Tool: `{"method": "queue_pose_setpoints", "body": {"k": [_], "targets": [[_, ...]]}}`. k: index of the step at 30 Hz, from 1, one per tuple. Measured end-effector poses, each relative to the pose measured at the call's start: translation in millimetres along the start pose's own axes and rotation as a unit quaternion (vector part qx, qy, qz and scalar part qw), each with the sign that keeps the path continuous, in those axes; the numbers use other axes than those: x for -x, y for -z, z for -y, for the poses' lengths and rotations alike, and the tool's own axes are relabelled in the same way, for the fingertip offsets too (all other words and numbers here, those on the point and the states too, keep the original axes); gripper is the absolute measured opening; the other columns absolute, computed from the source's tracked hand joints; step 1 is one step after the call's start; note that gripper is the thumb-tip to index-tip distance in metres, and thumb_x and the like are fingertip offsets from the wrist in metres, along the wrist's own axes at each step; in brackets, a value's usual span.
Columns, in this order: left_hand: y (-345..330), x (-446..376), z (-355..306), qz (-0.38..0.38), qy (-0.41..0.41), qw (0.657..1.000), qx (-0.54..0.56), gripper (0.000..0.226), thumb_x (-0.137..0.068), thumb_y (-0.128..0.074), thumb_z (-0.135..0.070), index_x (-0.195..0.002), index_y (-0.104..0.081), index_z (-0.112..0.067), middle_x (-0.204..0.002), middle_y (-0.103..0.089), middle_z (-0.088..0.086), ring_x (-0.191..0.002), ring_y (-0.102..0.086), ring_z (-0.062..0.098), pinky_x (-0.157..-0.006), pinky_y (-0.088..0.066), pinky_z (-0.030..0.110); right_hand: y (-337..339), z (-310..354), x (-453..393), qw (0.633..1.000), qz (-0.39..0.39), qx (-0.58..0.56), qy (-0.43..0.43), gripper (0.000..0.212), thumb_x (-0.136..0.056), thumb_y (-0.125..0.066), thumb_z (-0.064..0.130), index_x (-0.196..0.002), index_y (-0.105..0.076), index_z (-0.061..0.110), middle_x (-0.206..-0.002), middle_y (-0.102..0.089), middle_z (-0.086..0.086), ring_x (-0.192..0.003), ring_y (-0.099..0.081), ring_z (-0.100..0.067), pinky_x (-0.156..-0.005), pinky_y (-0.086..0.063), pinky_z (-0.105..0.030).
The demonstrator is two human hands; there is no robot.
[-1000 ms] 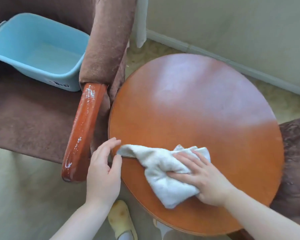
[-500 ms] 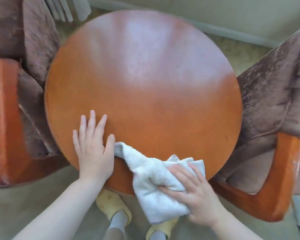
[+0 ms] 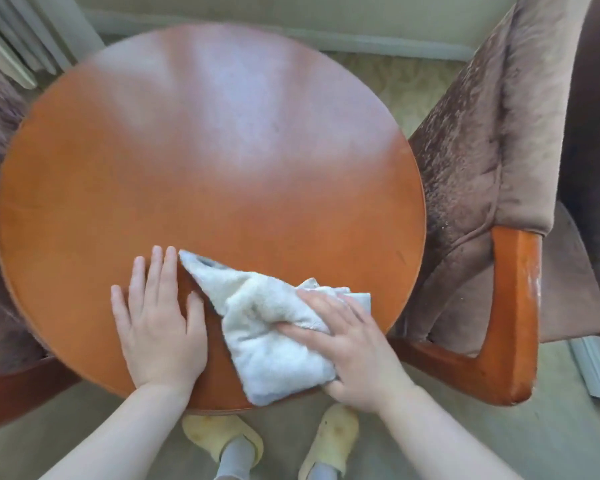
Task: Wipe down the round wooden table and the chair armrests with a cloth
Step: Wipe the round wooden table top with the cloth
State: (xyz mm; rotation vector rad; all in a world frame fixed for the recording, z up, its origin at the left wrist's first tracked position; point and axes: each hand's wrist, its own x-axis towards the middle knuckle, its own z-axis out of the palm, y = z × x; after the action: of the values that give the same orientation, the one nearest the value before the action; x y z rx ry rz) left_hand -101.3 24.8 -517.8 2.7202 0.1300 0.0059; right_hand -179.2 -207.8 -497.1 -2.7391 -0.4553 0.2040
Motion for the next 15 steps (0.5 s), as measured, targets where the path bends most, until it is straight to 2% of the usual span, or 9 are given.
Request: {"method": "queue_pose_setpoints", "body": {"k": [1,3,4,6,8,9,11,13,15], "targets": [[-0.8,-0.1,-3.1,-0.001,0.003,1.0,-0.005,0.06,-0.09,-0.036,-0.03,-0.149,-0.028,-0.018,-0.155,-0.033,0.003,-0.147,-0.018,0.02,-0.119,-0.003,0.043,14.6,-27.3,-7.5,1.0,0.004,0.012,-0.008,0.073,-0.068,-0.06,0.028,-0.139,-0.045,0.041,-0.154,-0.033,-0.004,-0.143,-0.029,-0.023,-0.115,-0.022,-0.047],[-2.2,-0.4,-8.1,0.007,0.004,1.0,-0.015,0.06,-0.092,-0.034,-0.032,-0.149,-0.026,-0.018,-0.156,-0.032,0.003,-0.147,-0.017,0.019,-0.119,0.0,0.041,26.8,-58.2,-45.2,0.983,-0.073,0.013,-0.168,0.063,-0.076,-0.064,0.031,-0.137,-0.049,0.034,-0.152,-0.037,-0.009,-0.14,-0.032,-0.029,-0.115,-0.023,-0.051],[-2.2,0.0,-9.0,0.012,0.002,1.0,-0.021,0.06,-0.092,-0.034,-0.032,-0.15,-0.025,-0.018,-0.156,-0.031,0.002,-0.147,-0.016,0.019,-0.119,0.0,0.041,26.7,-56.2,-73.4,0.944,-0.141,0.002,-0.299,0.06,-0.081,-0.064,0.035,-0.139,-0.046,0.035,-0.152,-0.035,-0.008,-0.141,-0.029,-0.028,-0.115,-0.021,-0.049],[-1.1,0.3,-5.5,0.015,0.004,0.999,-0.029,0.061,-0.092,-0.034,-0.033,-0.15,-0.025,-0.018,-0.156,-0.03,0.001,-0.147,-0.016,0.018,-0.119,0.0,0.043,19.0,-31.1,-135.2,0.805,-0.243,-0.056,-0.539,0.058,-0.085,-0.059,0.039,-0.14,-0.042,0.042,-0.155,-0.028,-0.006,-0.144,-0.021,-0.025,-0.117,-0.012,-0.043],[0.3,-0.5,-1.9,0.014,0.009,1.0,-0.025,0.061,-0.091,-0.036,-0.032,-0.149,-0.028,-0.016,-0.156,-0.032,0.001,-0.147,-0.017,0.018,-0.119,-0.001,0.044,6.3,7.6,-172.7,0.772,-0.243,-0.101,-0.579,0.058,-0.081,-0.059,0.037,-0.137,-0.046,0.042,-0.154,-0.031,-0.009,-0.142,-0.023,-0.028,-0.116,-0.011,-0.046],[0.0,-0.6,-0.3,0.01,0.011,1.0,-0.018,0.062,-0.09,-0.038,-0.031,-0.149,-0.029,-0.015,-0.155,-0.034,0.003,-0.147,-0.019,0.019,-0.119,-0.001,0.044,-1.7,28.4,-176.7,0.829,-0.22,-0.073,-0.509,0.058,-0.078,-0.06,0.036,-0.135,-0.049,0.041,-0.151,-0.034,-0.011,-0.139,-0.027,-0.032,-0.115,-0.015,-0.05],[-0.9,0.1,1.0,0.008,0.011,1.0,-0.004,0.062,-0.087,-0.042,-0.026,-0.146,-0.032,-0.009,-0.152,-0.039,0.007,-0.145,-0.023,0.022,-0.119,-0.003,0.044,-12.4,53.5,-141.3,0.978,-0.088,-0.002,-0.19,0.056,-0.074,-0.062,0.035,-0.13,-0.055,0.036,-0.145,-0.043,-0.013,-0.131,-0.037,-0.038,-0.11,-0.026,-0.056],[-0.4,-0.2,0.5,0.002,0.008,1.0,0.001,0.061,-0.086,-0.043,-0.025,-0.144,-0.034,-0.006,-0.149,-0.042,0.011,-0.143,-0.027,0.026,-0.119,-0.006,0.047,-0.6,28.6,-95.3,0.998,-0.003,0.051,0.04,0.058,-0.073,-0.061,0.03,-0.131,-0.055,0.032,-0.142,-0.046,-0.013,-0.13,-0.041,-0.037,-0.108,-0.031,-0.055],[-0.4,0.3,0.5,0.002,0.014,1.0,-0.011,0.061,-0.088,-0.04,-0.028,-0.146,-0.032,-0.011,-0.151,-0.04,0.007,-0.144,-0.026,0.023,-0.119,-0.005,0.046,28.0,-33.3,-56.3,0.99,0.044,0.093,0.098,0.064,-0.071,-0.062,0.025,-0.134,-0.054,0.032,-0.142,-0.047,-0.014,-0.131,-0.044,-0.036,-0.109,-0.035,-0.053]]}}
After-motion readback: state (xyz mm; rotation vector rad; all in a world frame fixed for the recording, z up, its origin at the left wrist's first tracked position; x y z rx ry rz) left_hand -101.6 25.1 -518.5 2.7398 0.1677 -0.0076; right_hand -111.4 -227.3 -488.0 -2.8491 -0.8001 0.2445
